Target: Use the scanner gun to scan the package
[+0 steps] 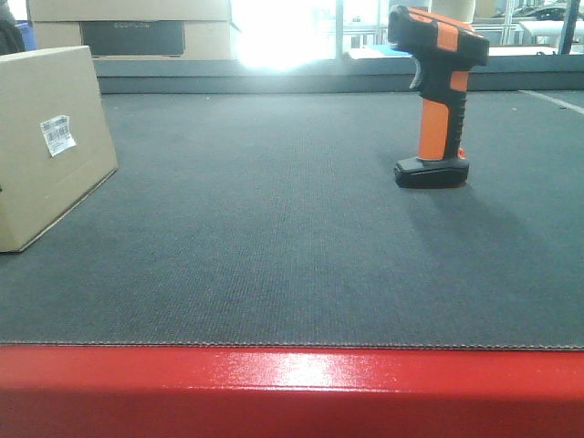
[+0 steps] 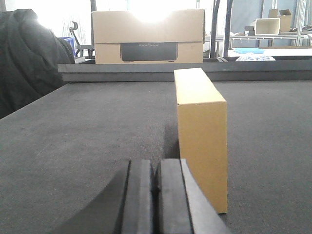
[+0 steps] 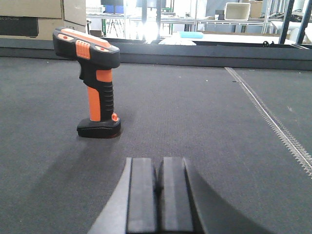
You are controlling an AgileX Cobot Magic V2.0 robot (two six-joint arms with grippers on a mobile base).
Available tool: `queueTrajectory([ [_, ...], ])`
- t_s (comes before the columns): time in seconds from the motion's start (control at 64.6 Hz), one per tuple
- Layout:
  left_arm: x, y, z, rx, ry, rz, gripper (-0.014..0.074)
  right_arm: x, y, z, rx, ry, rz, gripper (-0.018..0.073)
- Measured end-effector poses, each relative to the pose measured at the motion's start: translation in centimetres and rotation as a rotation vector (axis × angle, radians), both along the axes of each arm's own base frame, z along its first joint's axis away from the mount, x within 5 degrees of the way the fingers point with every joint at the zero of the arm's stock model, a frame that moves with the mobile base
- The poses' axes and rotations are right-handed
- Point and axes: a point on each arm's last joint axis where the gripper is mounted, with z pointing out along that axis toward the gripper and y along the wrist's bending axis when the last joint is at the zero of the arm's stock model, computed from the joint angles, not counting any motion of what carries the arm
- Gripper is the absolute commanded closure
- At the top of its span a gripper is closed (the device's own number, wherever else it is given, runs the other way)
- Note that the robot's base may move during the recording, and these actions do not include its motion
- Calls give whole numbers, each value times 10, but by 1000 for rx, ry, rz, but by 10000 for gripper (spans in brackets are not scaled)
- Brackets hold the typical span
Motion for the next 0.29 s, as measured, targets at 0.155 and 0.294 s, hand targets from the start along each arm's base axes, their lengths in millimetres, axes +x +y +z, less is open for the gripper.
queueTrajectory([
  [0.155, 0, 0, 0, 0, 0, 0, 707, 0, 0, 0, 0, 0, 0, 720],
  [0.294, 0, 0, 0, 0, 0, 0, 707, 0, 0, 0, 0, 0, 0, 720],
])
